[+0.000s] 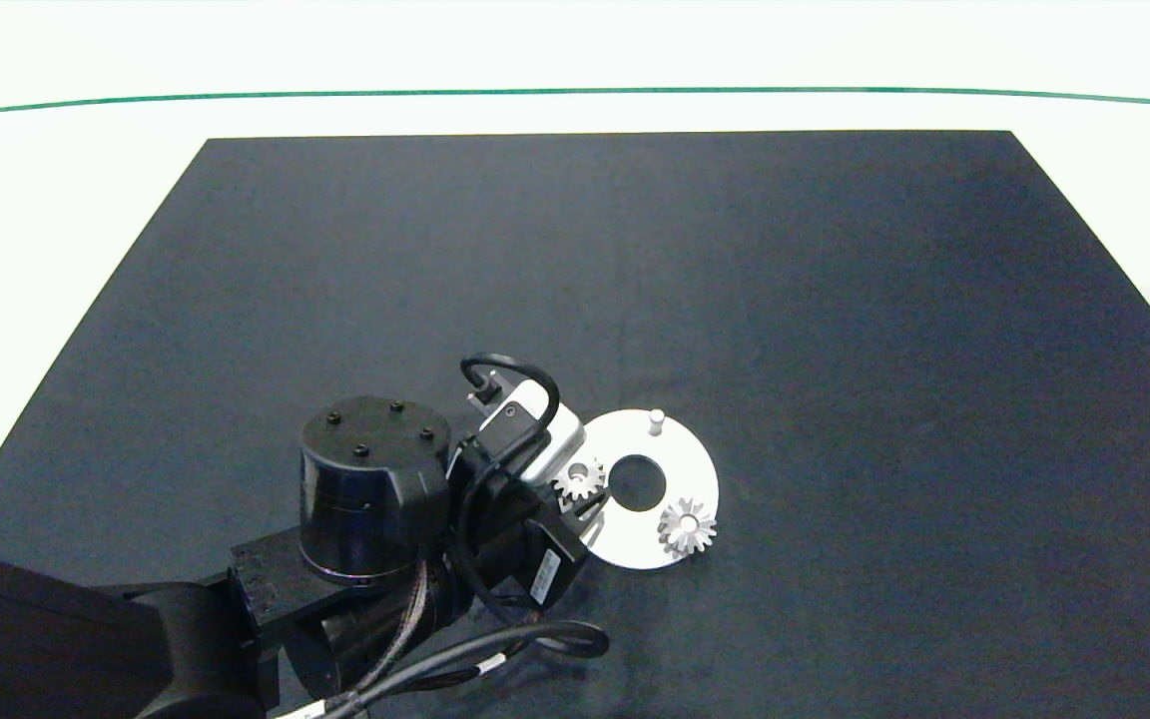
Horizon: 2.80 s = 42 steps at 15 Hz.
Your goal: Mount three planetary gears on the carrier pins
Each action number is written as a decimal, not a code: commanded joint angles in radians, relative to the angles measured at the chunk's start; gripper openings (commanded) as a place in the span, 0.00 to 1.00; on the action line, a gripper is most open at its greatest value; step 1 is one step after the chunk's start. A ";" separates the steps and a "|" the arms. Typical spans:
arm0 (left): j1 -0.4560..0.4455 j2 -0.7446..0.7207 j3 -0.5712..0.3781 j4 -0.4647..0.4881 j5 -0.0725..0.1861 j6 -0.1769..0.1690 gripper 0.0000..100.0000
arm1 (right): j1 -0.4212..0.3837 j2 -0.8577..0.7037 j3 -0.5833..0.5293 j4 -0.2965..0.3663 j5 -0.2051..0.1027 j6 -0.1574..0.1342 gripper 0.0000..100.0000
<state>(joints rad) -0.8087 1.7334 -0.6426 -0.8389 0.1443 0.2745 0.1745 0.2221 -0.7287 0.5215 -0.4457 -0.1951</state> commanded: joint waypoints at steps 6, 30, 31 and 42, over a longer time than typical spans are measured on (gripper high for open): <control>0.003 0.015 -0.003 -0.022 -0.005 0.002 0.00 | 0.000 0.002 0.000 0.003 -0.002 -0.001 1.00; 0.017 0.012 0.007 -0.029 -0.006 -0.008 0.00 | 0.000 0.002 -0.001 0.003 0.001 -0.001 1.00; 0.017 0.015 0.006 -0.031 -0.006 -0.008 1.00 | 0.000 0.002 -0.001 0.003 0.001 -0.001 1.00; 0.016 -0.032 -0.054 -0.006 -0.006 0.006 1.00 | 0.000 0.002 0.000 0.005 0.001 -0.001 1.00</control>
<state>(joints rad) -0.7928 1.7319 -0.6619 -0.8462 0.1366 0.2755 0.1745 0.2226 -0.7455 0.5219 -0.4421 -0.1947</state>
